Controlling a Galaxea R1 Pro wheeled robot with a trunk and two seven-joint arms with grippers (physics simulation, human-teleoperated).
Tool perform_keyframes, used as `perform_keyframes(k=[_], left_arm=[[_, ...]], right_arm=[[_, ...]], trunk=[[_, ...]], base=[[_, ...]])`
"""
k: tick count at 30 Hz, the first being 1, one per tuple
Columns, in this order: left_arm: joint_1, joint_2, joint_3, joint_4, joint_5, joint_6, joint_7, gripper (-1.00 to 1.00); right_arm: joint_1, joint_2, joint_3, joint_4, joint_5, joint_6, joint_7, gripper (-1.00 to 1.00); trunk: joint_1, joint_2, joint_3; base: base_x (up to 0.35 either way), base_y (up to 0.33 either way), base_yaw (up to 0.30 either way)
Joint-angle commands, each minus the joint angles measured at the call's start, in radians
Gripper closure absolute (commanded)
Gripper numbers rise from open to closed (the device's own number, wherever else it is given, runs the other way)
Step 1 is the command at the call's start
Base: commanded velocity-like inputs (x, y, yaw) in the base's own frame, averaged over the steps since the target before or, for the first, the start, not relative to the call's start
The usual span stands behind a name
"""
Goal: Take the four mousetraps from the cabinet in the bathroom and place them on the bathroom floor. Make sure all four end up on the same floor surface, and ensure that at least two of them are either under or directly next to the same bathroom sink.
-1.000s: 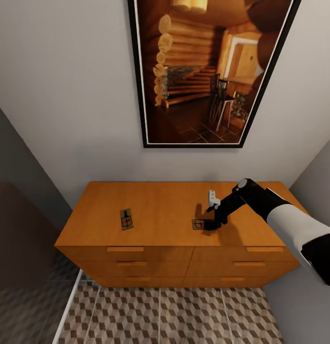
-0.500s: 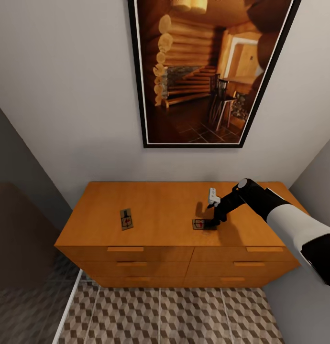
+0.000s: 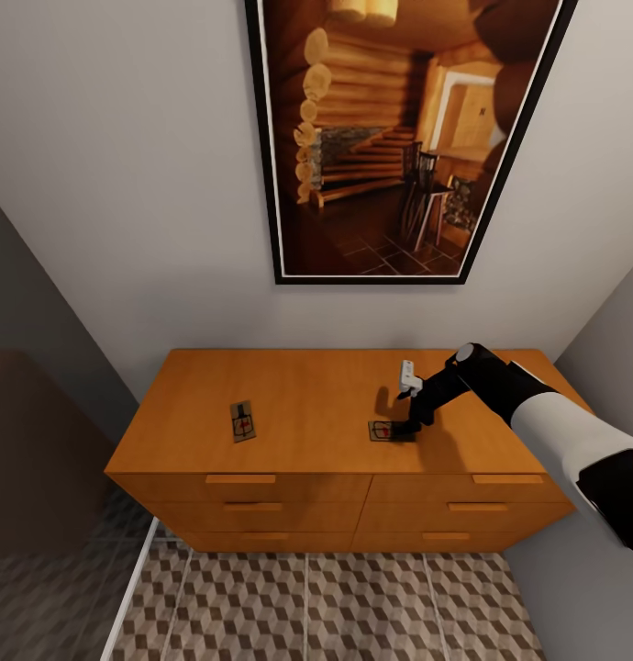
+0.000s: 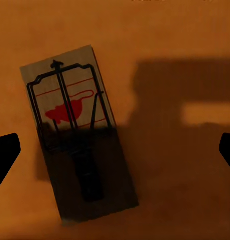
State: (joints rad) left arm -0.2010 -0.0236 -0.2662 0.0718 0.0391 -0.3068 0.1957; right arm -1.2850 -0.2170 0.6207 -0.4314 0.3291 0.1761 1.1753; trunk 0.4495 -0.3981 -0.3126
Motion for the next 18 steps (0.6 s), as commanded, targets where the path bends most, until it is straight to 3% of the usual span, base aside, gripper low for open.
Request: perform_keyframes(k=[1,14,18], left_arm=[[-0.002,-0.001,-0.008,0.005,0.004,-0.007,0.004,-1.00],[-0.002,0.001,-0.008,0.005,0.004,-0.007,0.004,-1.00],[-0.002,0.000,-0.008,0.005,0.004,-0.007,0.004,-1.00]], right_arm=[[0.000,-0.001,0.002,-0.003,0.000,0.011,0.003,-1.00],[0.000,0.013,0.002,-0.003,0.004,0.013,0.002,-1.00],[0.000,0.017,0.002,-0.002,0.044,0.013,0.001,-1.00]], trunk=[[0.001,-0.002,-0.002],[0.001,-0.002,-0.002],[0.001,-0.002,-0.002]], base=[[0.000,0.000,0.000],[-0.010,0.000,0.000],[-0.154,0.000,0.000]])
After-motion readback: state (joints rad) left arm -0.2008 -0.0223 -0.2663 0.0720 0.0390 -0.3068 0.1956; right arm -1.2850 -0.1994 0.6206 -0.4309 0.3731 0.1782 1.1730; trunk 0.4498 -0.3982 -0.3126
